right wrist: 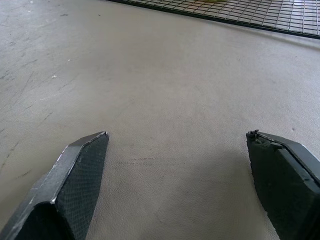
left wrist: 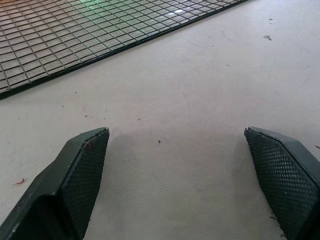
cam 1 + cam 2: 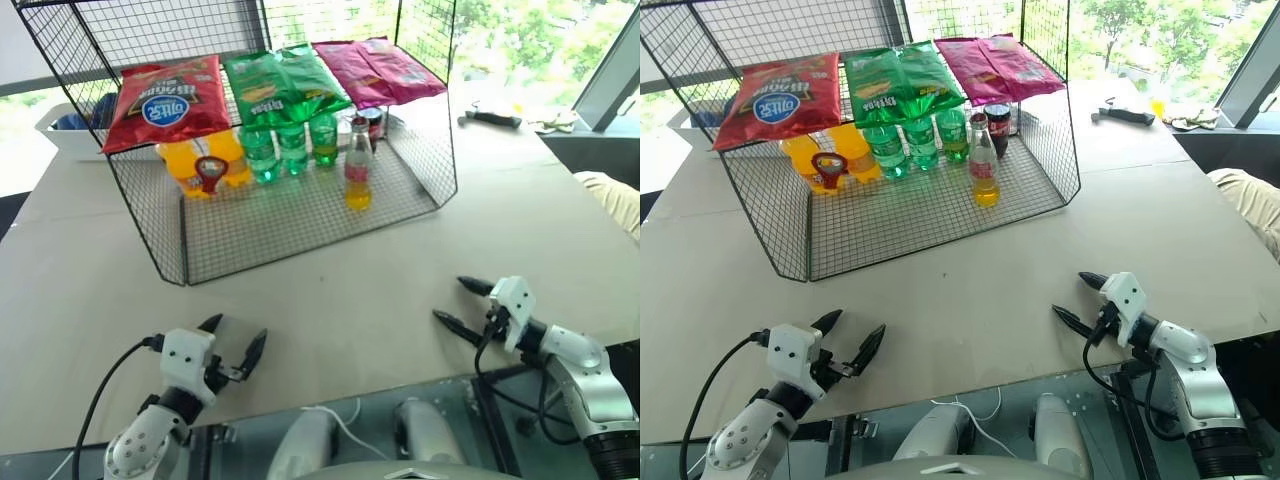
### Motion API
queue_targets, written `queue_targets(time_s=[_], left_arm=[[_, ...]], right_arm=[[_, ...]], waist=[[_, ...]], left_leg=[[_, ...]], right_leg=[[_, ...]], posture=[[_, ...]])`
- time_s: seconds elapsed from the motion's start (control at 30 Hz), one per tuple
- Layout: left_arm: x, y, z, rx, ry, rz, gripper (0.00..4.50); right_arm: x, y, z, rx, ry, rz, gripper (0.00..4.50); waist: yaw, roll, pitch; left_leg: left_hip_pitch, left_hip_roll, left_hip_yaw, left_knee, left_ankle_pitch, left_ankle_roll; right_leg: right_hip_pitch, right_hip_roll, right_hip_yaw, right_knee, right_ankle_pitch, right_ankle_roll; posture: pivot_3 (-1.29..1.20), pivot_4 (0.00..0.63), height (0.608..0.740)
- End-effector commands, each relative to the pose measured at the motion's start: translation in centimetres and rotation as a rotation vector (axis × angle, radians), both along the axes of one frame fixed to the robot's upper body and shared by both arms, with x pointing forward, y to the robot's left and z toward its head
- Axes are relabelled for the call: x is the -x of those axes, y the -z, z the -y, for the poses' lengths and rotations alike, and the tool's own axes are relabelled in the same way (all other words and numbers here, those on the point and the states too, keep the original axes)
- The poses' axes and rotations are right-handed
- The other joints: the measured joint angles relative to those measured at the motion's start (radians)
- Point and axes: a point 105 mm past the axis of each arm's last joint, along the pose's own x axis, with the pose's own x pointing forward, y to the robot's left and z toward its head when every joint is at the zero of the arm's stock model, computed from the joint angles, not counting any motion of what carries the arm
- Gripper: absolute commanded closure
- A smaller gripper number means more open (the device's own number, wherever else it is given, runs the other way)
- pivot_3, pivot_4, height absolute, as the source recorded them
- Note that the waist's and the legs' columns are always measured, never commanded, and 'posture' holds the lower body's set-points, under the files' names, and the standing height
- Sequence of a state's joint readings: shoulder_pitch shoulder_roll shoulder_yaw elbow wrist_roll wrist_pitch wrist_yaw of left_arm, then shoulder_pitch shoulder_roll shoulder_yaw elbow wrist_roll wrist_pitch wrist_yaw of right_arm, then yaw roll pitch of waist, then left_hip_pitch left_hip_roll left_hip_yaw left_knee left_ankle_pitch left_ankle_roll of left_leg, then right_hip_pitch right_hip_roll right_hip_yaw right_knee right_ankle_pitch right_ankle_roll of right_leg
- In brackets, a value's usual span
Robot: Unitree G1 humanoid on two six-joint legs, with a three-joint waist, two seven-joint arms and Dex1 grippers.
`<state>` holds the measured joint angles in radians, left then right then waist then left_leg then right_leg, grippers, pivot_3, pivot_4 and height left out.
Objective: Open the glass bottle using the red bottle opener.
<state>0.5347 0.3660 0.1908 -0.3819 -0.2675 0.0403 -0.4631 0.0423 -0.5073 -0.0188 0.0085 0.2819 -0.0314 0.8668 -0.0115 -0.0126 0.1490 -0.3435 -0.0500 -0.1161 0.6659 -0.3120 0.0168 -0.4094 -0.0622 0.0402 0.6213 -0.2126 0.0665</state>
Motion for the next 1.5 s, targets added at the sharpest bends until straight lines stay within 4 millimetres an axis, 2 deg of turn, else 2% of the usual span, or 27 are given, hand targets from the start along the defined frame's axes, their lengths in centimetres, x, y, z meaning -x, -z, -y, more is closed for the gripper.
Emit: queue_targets(time_s=[0.03,0.63,0.93,1.1,1.2,1.43,1.5], left_arm=[[0.4,1.2,0.0,-0.004,0.006,-0.054,0.00],[0.3,1.1,-0.1,0.030,-0.009,-0.053,0.00],[-1.0,0.4,-1.6,0.005,-0.062,-0.014,0.00],[-2.8,-0.9,-2.5,-0.022,-0.100,0.045,0.00],[-4.4,-2.8,-2.3,-0.018,-0.095,0.111,0.00],[-7.6,-7.0,-1.8,0.057,-0.113,0.266,0.00],[-8.7,-8.9,-1.4,0.089,-0.117,0.338,0.00]], right_arm=[[0.1,0.3,-0.7,-0.004,-0.027,-0.003,0.05],[-0.1,0.4,-0.8,0.002,-0.041,0.003,0.05],[-0.2,-0.4,-1.6,-0.003,-0.064,0.033,0.05],[-0.9,-2.6,-3.5,-0.055,-0.088,0.093,0.05],[-1.3,-5.0,-5.3,-0.111,-0.114,0.152,0.05],[-1.0,-9.2,-8.2,-0.199,-0.166,0.245,0.05],[-0.6,-11.1,-9.5,-0.249,-0.210,0.282,0.05]], waist=[[0.000,0.000,0.000],[0.000,0.000,0.000],[-0.003,0.000,0.000],[-0.002,0.002,0.002],[0.002,0.002,0.004],[0.005,0.001,0.004],[0.004,0.001,0.005]], left_leg=[[0.000,0.000,0.000,0.000,0.000,0.000],[0.000,0.000,0.000,0.001,0.000,0.000],[0.001,0.000,0.000,0.001,0.000,0.000],[0.000,0.001,-0.001,0.001,0.000,0.000],[-0.001,0.000,-0.001,0.001,0.000,-0.001],[-0.005,-0.002,-0.004,0.000,0.002,-0.005],[-0.006,-0.002,-0.004,0.000,0.002,-0.005]], right_leg=[[0.000,0.000,0.000,0.000,0.000,0.000],[0.000,0.000,0.000,0.000,0.000,0.000],[0.000,0.001,0.000,0.001,0.000,0.000],[0.000,0.002,0.000,0.001,0.001,0.001],[-0.002,0.001,0.000,0.001,0.005,0.000],[-0.005,-0.001,-0.003,0.001,0.005,0.000],[-0.006,-0.001,-0.003,0.001,0.005,-0.001]], posture=[[0.00,0.150,0.740],[0.00,0.150,0.740],[0.00,0.150,0.740],[0.00,0.150,0.740],[0.00,0.150,0.740],[0.00,0.150,0.740],[0.00,0.150,0.740]])
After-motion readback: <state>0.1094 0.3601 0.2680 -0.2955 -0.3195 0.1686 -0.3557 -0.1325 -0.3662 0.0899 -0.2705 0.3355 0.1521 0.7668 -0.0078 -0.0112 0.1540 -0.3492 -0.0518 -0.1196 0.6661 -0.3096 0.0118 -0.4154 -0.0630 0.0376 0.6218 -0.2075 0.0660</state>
